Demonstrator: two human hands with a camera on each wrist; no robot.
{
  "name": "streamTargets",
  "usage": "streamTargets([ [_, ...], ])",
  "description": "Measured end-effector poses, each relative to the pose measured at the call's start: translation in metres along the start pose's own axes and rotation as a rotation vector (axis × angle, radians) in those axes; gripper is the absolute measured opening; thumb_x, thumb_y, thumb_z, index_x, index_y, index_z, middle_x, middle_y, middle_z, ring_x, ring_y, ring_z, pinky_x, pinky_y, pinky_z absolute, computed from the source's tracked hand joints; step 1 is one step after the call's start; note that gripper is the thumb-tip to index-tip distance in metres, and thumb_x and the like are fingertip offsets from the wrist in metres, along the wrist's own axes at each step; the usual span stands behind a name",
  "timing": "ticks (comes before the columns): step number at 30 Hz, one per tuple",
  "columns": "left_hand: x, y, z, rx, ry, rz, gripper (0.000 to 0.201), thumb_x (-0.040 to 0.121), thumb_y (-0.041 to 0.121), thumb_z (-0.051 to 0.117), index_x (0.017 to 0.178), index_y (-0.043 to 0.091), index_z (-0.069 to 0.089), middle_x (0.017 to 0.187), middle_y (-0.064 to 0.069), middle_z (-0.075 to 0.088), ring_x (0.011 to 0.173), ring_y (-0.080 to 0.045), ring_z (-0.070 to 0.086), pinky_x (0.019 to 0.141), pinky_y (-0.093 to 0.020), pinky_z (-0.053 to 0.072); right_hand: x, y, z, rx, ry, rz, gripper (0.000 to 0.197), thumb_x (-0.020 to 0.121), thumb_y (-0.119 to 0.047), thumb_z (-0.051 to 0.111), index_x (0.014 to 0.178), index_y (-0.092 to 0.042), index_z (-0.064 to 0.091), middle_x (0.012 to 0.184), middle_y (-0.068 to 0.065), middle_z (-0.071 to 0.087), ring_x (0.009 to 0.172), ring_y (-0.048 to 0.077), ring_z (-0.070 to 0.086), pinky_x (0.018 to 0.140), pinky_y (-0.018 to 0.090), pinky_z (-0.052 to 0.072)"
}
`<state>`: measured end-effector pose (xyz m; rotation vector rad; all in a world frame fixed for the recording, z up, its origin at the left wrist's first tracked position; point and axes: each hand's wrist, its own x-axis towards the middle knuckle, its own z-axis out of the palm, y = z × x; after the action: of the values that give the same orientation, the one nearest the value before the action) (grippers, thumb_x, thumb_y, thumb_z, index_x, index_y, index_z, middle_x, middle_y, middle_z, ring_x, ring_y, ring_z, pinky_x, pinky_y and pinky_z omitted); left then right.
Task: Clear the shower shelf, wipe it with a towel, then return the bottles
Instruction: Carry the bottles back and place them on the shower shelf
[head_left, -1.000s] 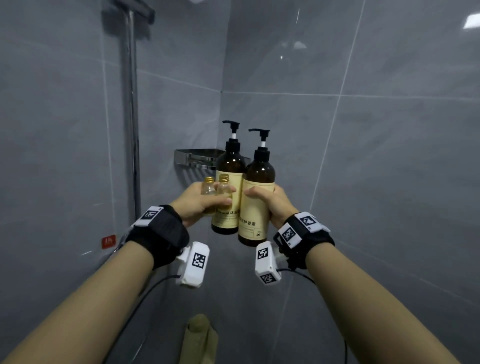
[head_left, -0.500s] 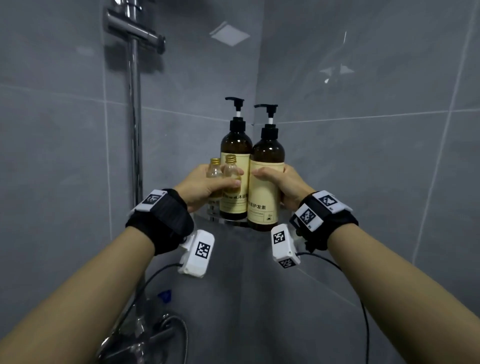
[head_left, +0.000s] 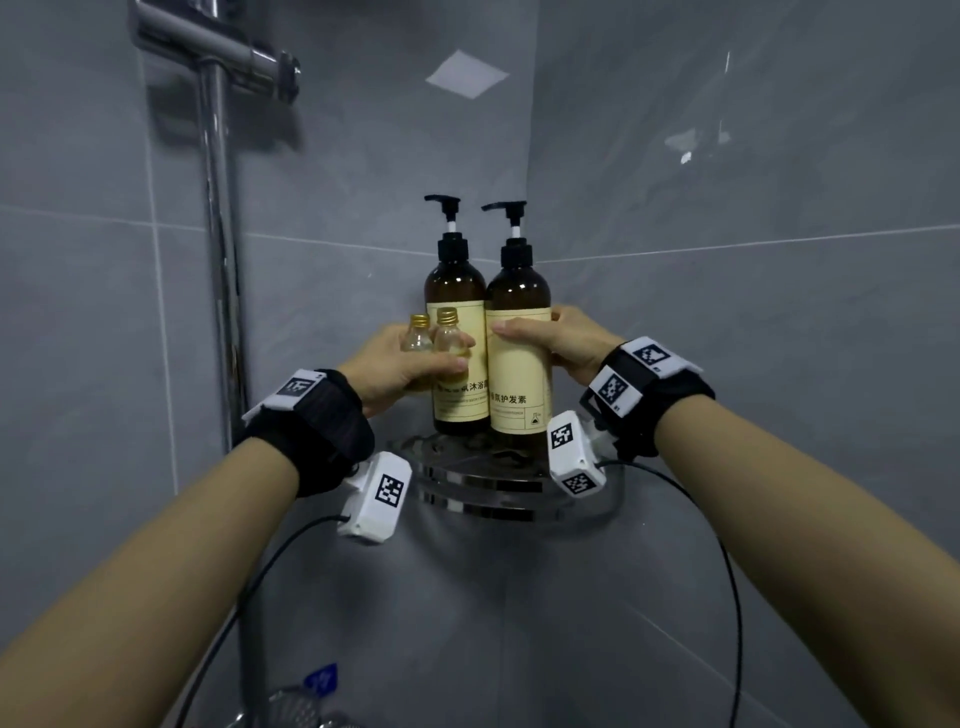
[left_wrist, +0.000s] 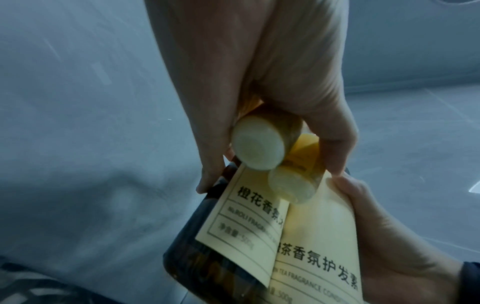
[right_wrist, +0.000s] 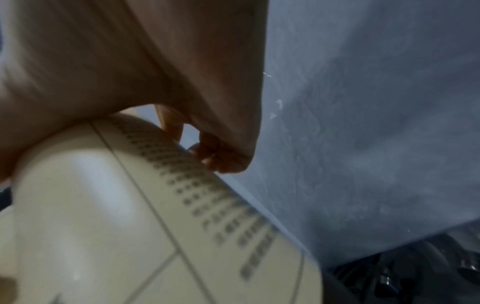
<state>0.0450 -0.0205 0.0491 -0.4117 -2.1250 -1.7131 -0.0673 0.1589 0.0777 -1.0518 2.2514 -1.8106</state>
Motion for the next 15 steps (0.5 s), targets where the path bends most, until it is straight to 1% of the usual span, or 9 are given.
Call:
streamTargets([
  [1,0.005,-0.004,-0.002,0.009,-0.002,-0.005,0.02,0.078,0.002,0.066,0.094,0.015,0.066,0.092,-0.005,0.067,0.085,-0.014,0.065,0.075,-0.025,0.054,0.004,0.003,-0.001,-0.019,0.01,0.014,0.058,0.063,-0.036,0.083,0.112,-0.011,0.064,0.106,0.008,0.072,0.102,0.027,0.067,0.086,0.038,0.054],
  [4,0.016,-0.017,-0.007,0.027,-0.024,-0.015,0.02,0.077,0.0,0.066,0.091,0.014,0.066,0.089,-0.003,0.068,0.079,-0.009,0.067,0.069,-0.02,0.056,0.013,0.011,-0.002,-0.032,-0.004,0.074,0.059,0.064,-0.032,0.084,0.115,-0.014,0.061,0.107,0.004,0.07,0.097,0.019,0.067,0.072,0.03,0.055],
  [6,0.022,-0.025,-0.009,0.039,-0.033,-0.027,0.021,0.076,-0.002,0.067,0.091,0.013,0.067,0.087,-0.002,0.069,0.078,-0.008,0.067,0.069,-0.019,0.056,0.016,0.017,-0.003,-0.086,0.005,0.112,0.058,0.063,-0.032,0.085,0.114,-0.018,0.061,0.11,0.002,0.068,0.1,0.018,0.063,0.079,0.033,0.052],
  [7,0.024,-0.029,-0.01,0.042,-0.036,-0.032,0.021,0.076,-0.002,0.068,0.09,0.013,0.067,0.084,0.0,0.07,0.076,-0.007,0.067,0.066,-0.017,0.055,0.018,0.02,-0.004,-0.109,0.007,0.128,0.055,0.062,-0.032,0.085,0.111,-0.02,0.062,0.11,0.001,0.067,0.101,0.017,0.062,0.08,0.033,0.051],
  [8,0.026,-0.033,-0.011,0.042,-0.041,-0.037,0.021,0.075,-0.003,0.068,0.09,0.013,0.068,0.081,0.002,0.071,0.073,-0.006,0.067,0.062,-0.016,0.053,0.02,0.023,-0.004,-0.117,0.003,0.142,0.049,0.063,-0.03,0.085,0.106,-0.022,0.063,0.109,0.001,0.067,0.1,0.016,0.061,0.076,0.032,0.052],
  [9,0.027,-0.037,-0.012,0.042,-0.048,-0.042,0.021,0.075,-0.004,0.068,0.089,0.013,0.068,0.077,0.004,0.071,0.07,-0.004,0.067,0.059,-0.014,0.052,0.021,0.025,-0.004,-0.12,-0.005,0.154,0.044,0.063,-0.027,0.085,0.101,-0.024,0.064,0.105,0.0,0.068,0.096,0.015,0.062,0.069,0.029,0.052],
  [10,0.029,-0.04,-0.012,0.042,-0.055,-0.049,0.021,0.076,-0.004,0.067,0.089,0.012,0.068,0.074,0.005,0.072,0.068,-0.002,0.067,0.057,-0.013,0.05,0.023,0.027,-0.004,-0.128,-0.014,0.161,0.04,0.063,-0.025,0.086,0.098,-0.024,0.065,0.102,-0.001,0.069,0.093,0.015,0.064,0.063,0.026,0.053],
  [12,0.031,-0.047,-0.013,0.048,-0.071,-0.068,0.021,0.076,-0.005,0.066,0.088,0.013,0.068,0.071,0.006,0.073,0.067,-0.001,0.067,0.055,-0.012,0.049,0.026,0.03,-0.005,-0.163,-0.034,0.166,0.038,0.064,-0.021,0.085,0.097,-0.021,0.066,0.098,0.001,0.071,0.089,0.016,0.067,0.063,0.027,0.056],
  [15,0.034,-0.055,-0.014,0.065,-0.102,-0.093,0.021,0.077,-0.006,0.066,0.09,0.011,0.067,0.079,0.003,0.073,0.072,-0.003,0.069,0.059,-0.014,0.052,0.03,0.035,-0.007,-0.213,-0.062,0.181,0.041,0.066,-0.016,0.084,0.102,-0.014,0.065,0.1,0.006,0.07,0.087,0.02,0.068,0.064,0.029,0.058],
])
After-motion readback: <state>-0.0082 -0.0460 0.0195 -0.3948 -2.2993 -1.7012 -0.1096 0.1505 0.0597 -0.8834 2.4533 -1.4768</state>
